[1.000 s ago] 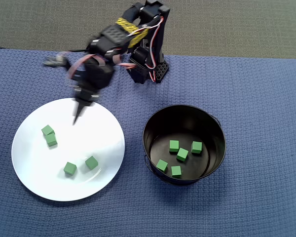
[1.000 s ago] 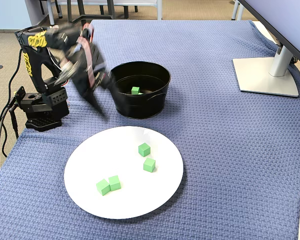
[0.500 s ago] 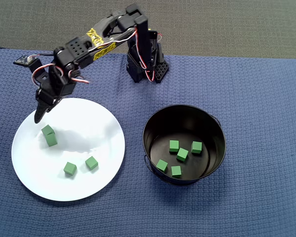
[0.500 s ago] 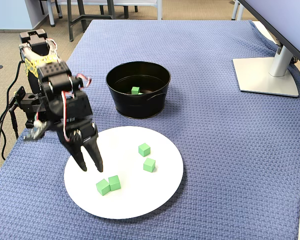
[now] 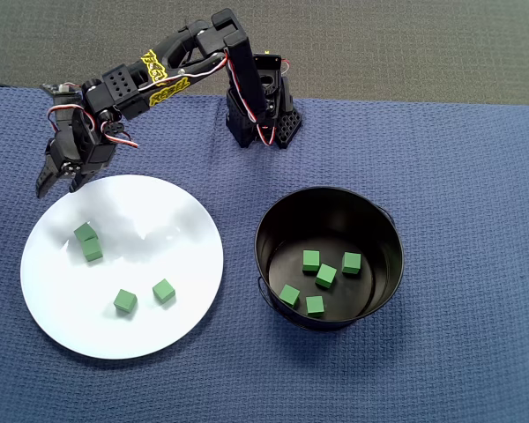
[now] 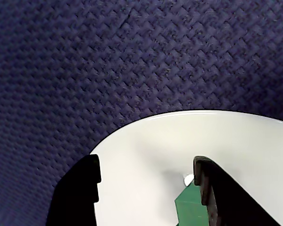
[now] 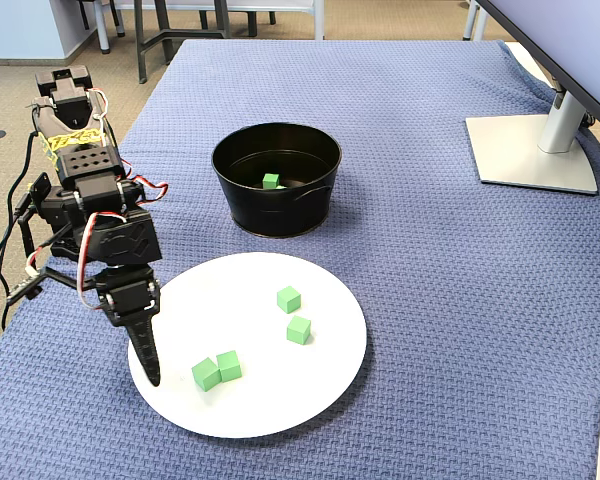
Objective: Pick up the green cubes from the white plate and place them in the black recipient
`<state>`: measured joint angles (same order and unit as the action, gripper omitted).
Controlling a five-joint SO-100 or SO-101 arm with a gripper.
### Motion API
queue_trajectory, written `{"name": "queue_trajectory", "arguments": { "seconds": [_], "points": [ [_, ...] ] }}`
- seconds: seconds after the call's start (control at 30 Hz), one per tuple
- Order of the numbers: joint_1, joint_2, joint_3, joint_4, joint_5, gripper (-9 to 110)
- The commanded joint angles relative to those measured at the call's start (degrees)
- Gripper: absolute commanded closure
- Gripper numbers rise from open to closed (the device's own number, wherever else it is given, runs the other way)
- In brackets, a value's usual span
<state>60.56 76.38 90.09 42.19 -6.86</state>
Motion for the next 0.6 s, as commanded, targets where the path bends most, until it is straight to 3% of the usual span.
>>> {"name": "queue_trajectory", "arguments": {
  "seconds": [0.0, 0.1, 0.23, 0.33, 0.57],
  "points": [
    [-2.2, 1.3, -1.8, 2.2, -7.1, 83],
    [-4.9, 1.6, -1.1, 2.4, -18.5, 82],
    [-8.0, 1.1, -0.5, 3.7, -43.2, 77],
    [-7.6, 1.0, 1.8, -1.9, -56.6, 75],
    [-5.8, 0.2, 3.4, -5.6, -80.1, 73]
  ]
}}
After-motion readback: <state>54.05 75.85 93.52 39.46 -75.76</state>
